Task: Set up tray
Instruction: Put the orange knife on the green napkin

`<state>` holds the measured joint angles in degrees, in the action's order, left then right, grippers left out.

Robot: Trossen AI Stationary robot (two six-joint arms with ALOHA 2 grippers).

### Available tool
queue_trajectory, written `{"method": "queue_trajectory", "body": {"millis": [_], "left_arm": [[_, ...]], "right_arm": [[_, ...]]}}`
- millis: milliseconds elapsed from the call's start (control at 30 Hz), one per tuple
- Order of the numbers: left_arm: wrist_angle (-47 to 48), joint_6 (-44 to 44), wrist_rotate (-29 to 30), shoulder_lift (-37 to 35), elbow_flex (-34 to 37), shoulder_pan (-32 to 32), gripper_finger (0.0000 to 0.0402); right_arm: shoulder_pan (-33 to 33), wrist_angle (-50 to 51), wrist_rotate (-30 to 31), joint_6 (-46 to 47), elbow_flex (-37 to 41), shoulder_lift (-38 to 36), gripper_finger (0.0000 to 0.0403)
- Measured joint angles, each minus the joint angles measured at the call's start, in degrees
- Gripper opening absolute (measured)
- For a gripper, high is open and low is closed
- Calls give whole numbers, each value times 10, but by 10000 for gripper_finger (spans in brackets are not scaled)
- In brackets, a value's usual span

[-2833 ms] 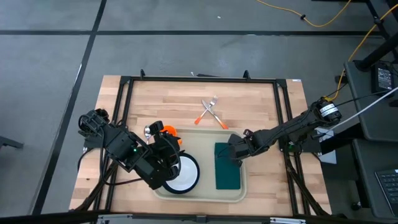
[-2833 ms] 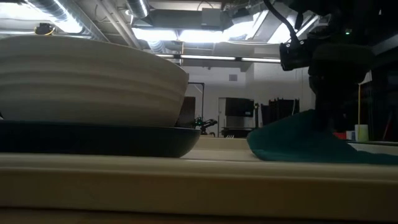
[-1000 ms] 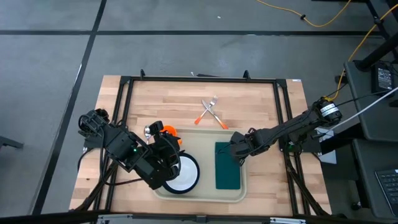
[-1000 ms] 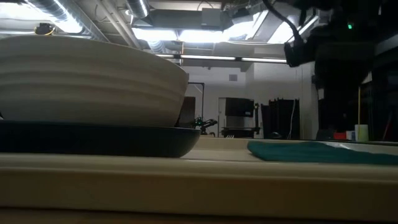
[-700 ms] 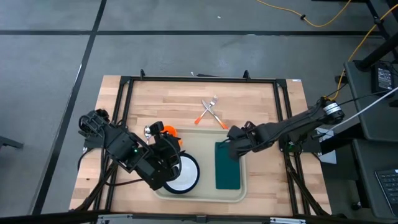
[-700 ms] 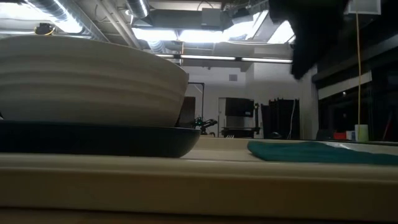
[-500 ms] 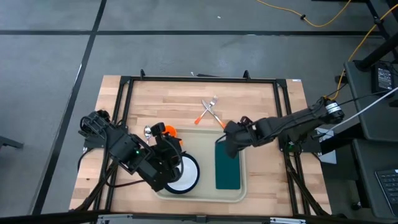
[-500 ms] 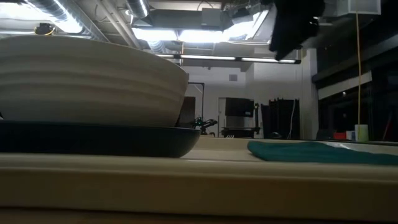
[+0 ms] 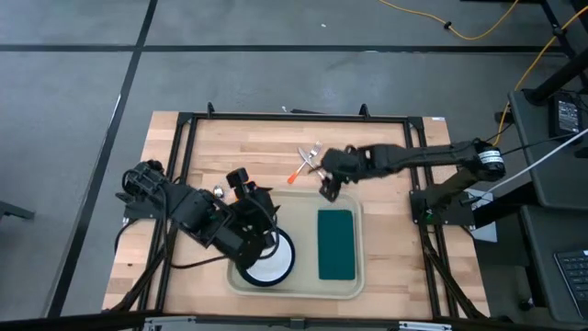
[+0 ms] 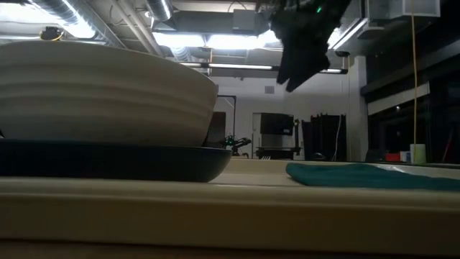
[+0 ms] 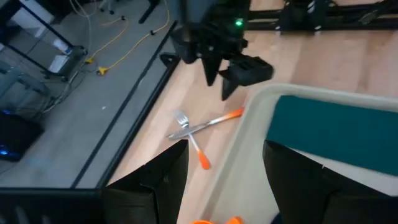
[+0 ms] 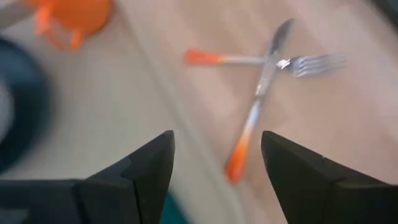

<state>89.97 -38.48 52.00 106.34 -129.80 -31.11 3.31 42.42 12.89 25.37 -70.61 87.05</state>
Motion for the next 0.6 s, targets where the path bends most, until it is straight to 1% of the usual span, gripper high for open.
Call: {"method": "queue_trajectory", "body": {"millis": [133,300,400,600], "left_arm": [[0,23,-5,0,0,32,200],[0,32,-7,0,0,81,200],[0,48,-10,0,0,107,200],[0,94,-7,-2,-20,145,200]], "right_arm": [[61,-41,-12,-44,9,17,246],[112,-75,-65,-91,9,85,246],[127,-69,-67,-103,-1,131,246],[127,-66,-70,-104,-19,188,246]]}}
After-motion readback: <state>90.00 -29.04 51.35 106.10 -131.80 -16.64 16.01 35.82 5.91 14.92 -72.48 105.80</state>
